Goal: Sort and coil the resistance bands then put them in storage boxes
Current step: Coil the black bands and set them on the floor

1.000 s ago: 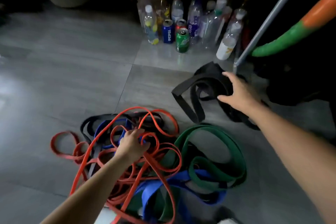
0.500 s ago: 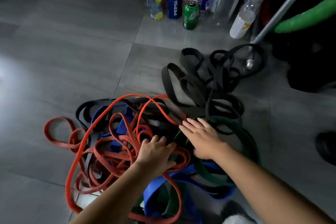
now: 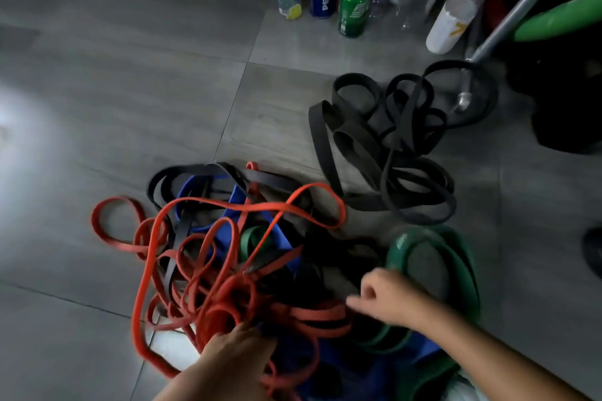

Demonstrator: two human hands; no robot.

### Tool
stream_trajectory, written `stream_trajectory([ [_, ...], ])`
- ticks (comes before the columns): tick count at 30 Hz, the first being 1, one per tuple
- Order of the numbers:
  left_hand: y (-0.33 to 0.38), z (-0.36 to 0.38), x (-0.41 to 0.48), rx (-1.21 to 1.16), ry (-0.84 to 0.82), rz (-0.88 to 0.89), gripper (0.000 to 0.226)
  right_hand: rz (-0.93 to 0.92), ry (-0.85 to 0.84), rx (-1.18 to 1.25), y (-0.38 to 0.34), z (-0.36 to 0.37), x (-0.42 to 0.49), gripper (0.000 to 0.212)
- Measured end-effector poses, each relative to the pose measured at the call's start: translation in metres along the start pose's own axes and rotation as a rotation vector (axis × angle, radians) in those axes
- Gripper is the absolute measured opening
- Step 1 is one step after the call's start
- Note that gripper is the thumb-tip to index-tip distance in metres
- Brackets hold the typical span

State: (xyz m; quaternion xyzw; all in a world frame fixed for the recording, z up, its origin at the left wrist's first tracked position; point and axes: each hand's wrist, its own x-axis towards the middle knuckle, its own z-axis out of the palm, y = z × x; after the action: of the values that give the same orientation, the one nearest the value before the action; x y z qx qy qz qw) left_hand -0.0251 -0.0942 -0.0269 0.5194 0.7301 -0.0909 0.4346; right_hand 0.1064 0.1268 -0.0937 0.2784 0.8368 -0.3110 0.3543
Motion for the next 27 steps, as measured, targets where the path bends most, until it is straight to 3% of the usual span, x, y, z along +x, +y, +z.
stream_trajectory([
  [2, 0.011, -0.021, 0.015, -0.06, 0.094, -0.023, 0.054, 0.012, 0.32, 0.032, -0.013, 0.0, 0.014, 0.034],
  [6, 0.012, -0.071, 0.069, -0.045, 0.648, -0.099, 0.044, 0.18, 0.427, 0.13, -0.057, -0.003, 0.052, 0.073],
  [7, 0.003, -0.078, 0.085, -0.025, 0.66, -0.151, 0.055, 0.234, 0.389, 0.169, -0.064, -0.004, 0.06, 0.08],
  [9, -0.018, -0.083, 0.111, 0.017, 0.469, -0.266, 0.08, 0.277, 0.286, 0.178, -0.073, -0.004, 0.072, 0.082],
  [11, -0.032, -0.07, 0.123, 0.137, 0.284, -0.308, 0.094, 0.234, 0.308, 0.108, -0.074, 0.001, 0.072, 0.066],
  [13, -0.039, -0.052, 0.127, 0.293, 0.247, -0.319, 0.093, 0.168, 0.354, 0.105, -0.069, 0.005, 0.065, 0.055],
  [17, -0.054, -0.042, 0.113, 0.392, 0.358, -0.295, 0.046, 0.149, 0.352, 0.332, -0.049, 0.007, 0.046, 0.063],
  [19, -0.057, -0.041, 0.097, 0.384, 0.344, -0.252, 0.035, 0.136, 0.389, 0.338, -0.049, 0.011, 0.032, 0.071],
  [23, -0.053, -0.031, 0.056, 0.237, 0.397, -0.221, 0.039, -0.009, 0.53, 0.337, -0.063, 0.014, -0.004, 0.083],
  [27, -0.048, -0.008, -0.01, -0.157, 0.635, -0.298, 0.053, -0.033, 0.497, 0.533, -0.05, -0.014, -0.053, 0.057],
])
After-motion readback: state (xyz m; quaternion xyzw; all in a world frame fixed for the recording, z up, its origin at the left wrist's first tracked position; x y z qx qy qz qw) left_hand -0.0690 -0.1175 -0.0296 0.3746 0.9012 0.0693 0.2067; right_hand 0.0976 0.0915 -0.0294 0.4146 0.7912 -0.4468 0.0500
